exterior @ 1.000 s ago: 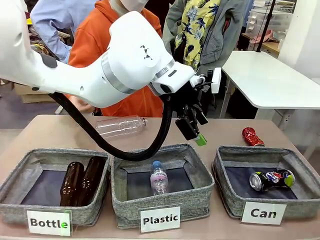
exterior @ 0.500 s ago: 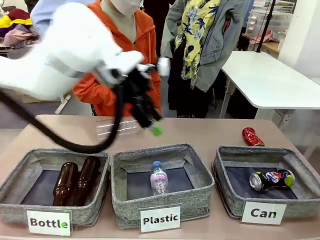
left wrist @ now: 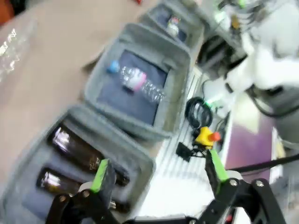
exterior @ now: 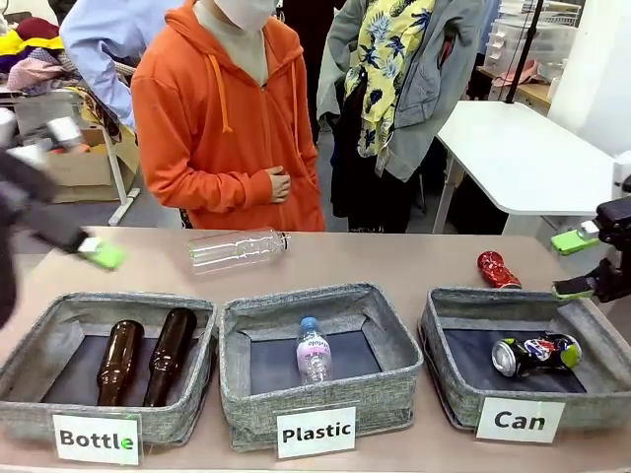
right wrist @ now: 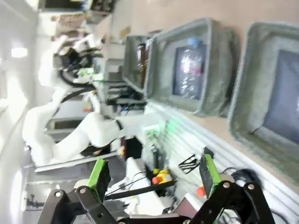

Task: Sort the can waste into the basket.
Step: Pick up the can waste from the table and place it in the right Fabric basket.

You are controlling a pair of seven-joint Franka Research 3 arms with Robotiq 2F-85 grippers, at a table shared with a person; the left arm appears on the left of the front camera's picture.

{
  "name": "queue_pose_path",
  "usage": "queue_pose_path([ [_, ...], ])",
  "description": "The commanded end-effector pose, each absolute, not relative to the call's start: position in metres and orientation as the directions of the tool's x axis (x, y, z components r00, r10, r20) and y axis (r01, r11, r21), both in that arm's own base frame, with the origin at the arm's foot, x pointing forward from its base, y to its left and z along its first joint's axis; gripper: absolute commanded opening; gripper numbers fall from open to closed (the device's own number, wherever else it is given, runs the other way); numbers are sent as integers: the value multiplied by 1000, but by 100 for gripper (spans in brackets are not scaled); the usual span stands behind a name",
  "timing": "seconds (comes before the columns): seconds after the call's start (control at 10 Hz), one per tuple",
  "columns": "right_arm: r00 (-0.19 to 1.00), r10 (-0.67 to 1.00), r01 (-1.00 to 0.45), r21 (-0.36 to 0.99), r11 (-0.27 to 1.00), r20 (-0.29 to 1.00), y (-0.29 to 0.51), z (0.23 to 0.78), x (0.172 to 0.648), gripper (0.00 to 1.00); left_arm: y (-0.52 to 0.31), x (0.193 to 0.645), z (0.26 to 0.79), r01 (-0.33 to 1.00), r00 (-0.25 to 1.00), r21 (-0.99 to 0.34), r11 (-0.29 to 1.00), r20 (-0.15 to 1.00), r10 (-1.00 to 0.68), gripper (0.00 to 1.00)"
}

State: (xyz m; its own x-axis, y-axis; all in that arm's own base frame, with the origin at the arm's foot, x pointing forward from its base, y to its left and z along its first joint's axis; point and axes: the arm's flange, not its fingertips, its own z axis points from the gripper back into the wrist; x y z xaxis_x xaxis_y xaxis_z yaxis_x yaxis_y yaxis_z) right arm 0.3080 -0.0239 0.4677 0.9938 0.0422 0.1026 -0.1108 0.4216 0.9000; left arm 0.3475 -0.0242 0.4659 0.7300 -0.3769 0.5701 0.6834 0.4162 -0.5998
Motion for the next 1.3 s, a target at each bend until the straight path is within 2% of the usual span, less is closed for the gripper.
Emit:
queue_pose_path([
  [0.0, 997, 57, 28, 944, 330, -49, -27, 447, 316, 100, 54, 322, 436, 298, 923, -791, 534, 382, 50, 100],
  [0.1, 994, 53, 70, 950, 304, -91, -35, 438, 323, 100, 79, 303, 419, 135, 945, -848, 513, 267, 192, 100],
  [0.3, 985, -107, 161, 932, 325, -133, -55, 420, 333, 100, 106, 289, 403, 6, 909, -885, 466, 199, 367, 100],
  [0.4, 996, 57, 52, 943, 328, -75, -31, 425, 318, 100, 112, 312, 416, 267, 939, -783, 562, 343, 32, 100],
  [1.2, 996, 57, 52, 943, 328, -75, -31, 425, 318, 100, 112, 312, 416, 267, 939, -783, 562, 343, 32, 100],
])
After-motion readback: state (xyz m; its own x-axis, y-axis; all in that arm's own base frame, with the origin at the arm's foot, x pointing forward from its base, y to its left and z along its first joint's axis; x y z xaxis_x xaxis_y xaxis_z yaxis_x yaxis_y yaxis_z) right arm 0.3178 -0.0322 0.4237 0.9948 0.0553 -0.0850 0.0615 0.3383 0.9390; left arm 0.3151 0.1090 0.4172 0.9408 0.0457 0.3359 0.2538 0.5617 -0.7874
